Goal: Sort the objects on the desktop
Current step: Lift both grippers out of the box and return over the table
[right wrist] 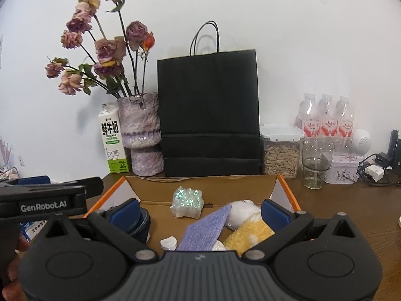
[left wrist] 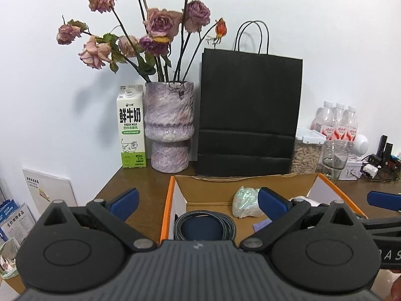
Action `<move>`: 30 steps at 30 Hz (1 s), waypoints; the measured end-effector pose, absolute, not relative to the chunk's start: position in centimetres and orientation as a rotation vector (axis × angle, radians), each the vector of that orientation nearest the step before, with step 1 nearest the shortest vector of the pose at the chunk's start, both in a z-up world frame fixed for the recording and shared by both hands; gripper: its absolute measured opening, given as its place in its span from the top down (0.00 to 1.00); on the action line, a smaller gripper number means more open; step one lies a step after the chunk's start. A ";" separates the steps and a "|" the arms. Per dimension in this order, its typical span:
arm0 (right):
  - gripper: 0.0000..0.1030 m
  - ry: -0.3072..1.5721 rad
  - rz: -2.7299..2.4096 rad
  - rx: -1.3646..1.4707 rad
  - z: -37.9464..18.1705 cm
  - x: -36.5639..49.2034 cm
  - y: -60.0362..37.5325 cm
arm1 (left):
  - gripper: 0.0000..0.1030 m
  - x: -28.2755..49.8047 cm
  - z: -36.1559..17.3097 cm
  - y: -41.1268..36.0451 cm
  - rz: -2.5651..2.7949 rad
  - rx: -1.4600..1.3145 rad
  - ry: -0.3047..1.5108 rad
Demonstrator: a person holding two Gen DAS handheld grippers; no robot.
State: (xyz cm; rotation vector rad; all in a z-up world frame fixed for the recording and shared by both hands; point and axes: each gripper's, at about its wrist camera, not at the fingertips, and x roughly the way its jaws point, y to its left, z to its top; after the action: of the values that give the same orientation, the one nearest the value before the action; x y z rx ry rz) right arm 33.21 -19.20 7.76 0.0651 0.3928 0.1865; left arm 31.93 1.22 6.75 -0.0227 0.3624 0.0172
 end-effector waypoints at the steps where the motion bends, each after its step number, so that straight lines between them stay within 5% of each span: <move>1: 0.00 0.391 0.190 0.063 7.9 32.9 -19.3 | 0.00 31.5 6.9 1.3 0.015 -0.024 0.360; 30: 0.00 0.548 0.140 -0.035 2.9 20.6 -26.4 | 0.00 20.7 1.7 3.0 -0.003 0.034 0.555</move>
State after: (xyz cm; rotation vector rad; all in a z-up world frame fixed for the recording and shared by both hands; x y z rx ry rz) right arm 20.65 -26.45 2.94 -0.0352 0.5481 0.1399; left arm 20.67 2.97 1.66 0.0341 0.5554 -0.0034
